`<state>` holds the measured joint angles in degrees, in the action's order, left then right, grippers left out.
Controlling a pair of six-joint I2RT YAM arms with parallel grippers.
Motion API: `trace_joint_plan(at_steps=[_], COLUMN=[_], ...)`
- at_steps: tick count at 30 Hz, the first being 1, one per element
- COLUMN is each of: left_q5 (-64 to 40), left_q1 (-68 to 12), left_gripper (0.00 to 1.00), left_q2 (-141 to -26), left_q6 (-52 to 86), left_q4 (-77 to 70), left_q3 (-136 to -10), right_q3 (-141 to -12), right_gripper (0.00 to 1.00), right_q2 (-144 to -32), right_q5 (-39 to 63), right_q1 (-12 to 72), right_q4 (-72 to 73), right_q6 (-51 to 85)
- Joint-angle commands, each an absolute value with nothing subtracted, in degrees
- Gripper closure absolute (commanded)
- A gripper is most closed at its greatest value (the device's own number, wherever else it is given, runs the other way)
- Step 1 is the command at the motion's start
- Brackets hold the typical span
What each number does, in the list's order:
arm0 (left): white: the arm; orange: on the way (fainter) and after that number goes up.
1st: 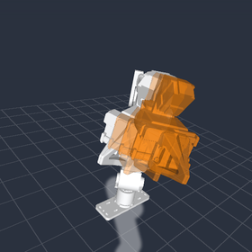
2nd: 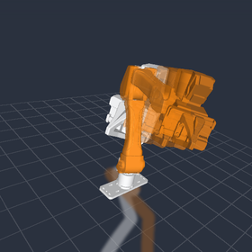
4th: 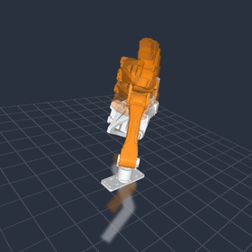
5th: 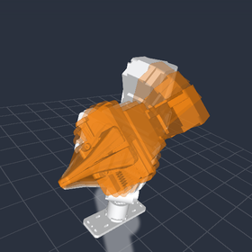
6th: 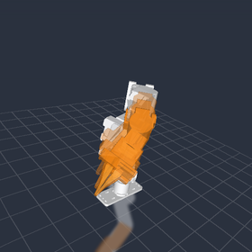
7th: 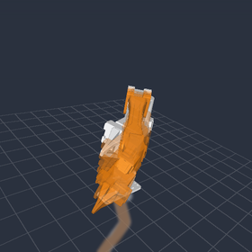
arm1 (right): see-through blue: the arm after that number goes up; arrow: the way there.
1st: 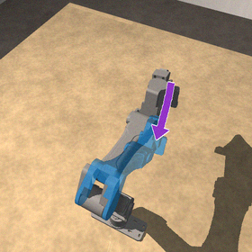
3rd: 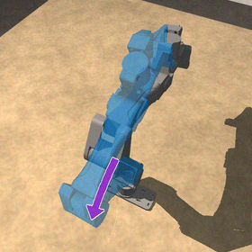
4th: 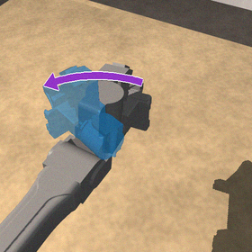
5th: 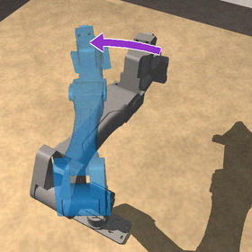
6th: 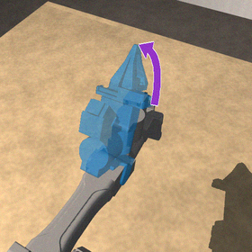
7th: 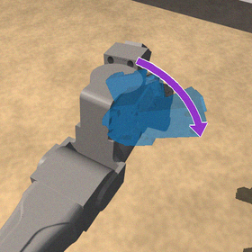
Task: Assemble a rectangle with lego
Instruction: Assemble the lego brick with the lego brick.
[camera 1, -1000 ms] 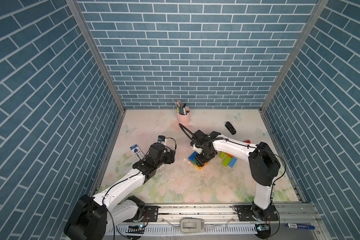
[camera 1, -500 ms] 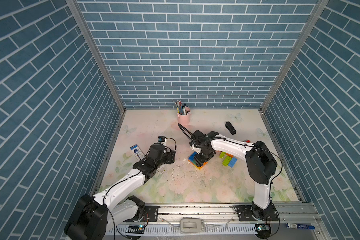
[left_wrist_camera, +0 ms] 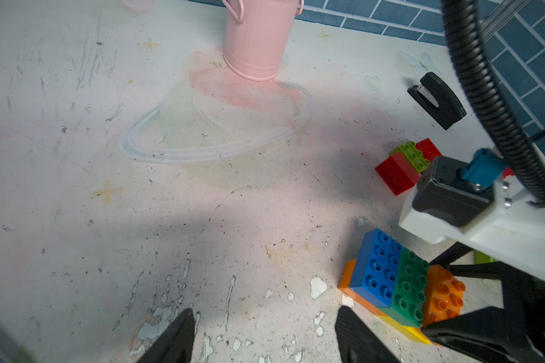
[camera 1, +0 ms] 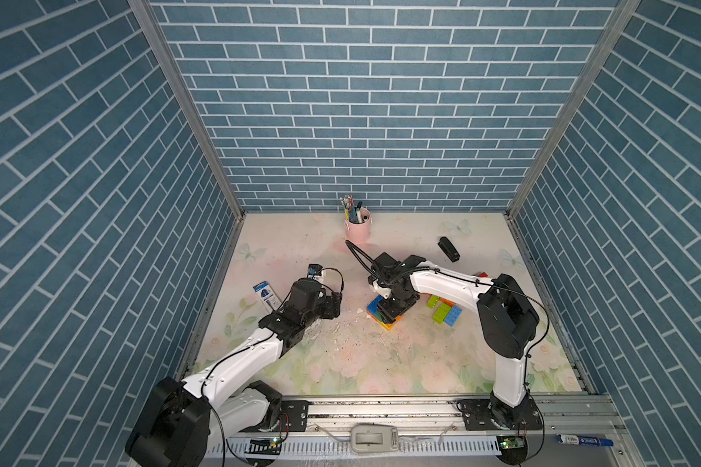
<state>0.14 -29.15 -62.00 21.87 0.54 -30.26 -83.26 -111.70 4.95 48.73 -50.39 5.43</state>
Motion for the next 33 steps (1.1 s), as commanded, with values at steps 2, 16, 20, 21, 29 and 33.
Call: trace_joint_plan(at_steps=[2,16,20,21,29,33], left_q5=[-0.18,-0.44,-0.45,-0.44,-0.44,-0.53], left_q1=[-28.65,-28.49,-28.48,-28.48,-28.42,-28.39], left_gripper=[0.28,0.28,0.28,0.28,0.28,0.28], left_q2=[-62.16,-62.22,-62.17,-62.19,-61.9,-61.91], left_q6=[21.79,21.8,21.78,21.79,21.78,21.8], left_q4=[-0.04,-0.45,-0.58,-0.66,-0.61,-0.7], left_q3=[-29.59,-29.34,-29.2,-29.2,-29.16,-29.18], right_q3=[-84.44,-84.72,-84.6,-84.61,-84.02,-83.7], right_gripper=[0.72,0.76,0.78,0.78,0.85,0.88], right_q2=[-113.38,-113.99,-114.5,-114.73,-116.5,-116.81], right_q5=[4.3,4.39,3.94,3.79,2.34,1.76], right_q1=[49.0,49.66,49.83,49.83,49.77,49.78], right_q4=[-51.24,-51.68,-51.42,-51.42,-51.92,-52.28], right_q6=[2.73,2.71,3.16,3.16,3.58,4.26])
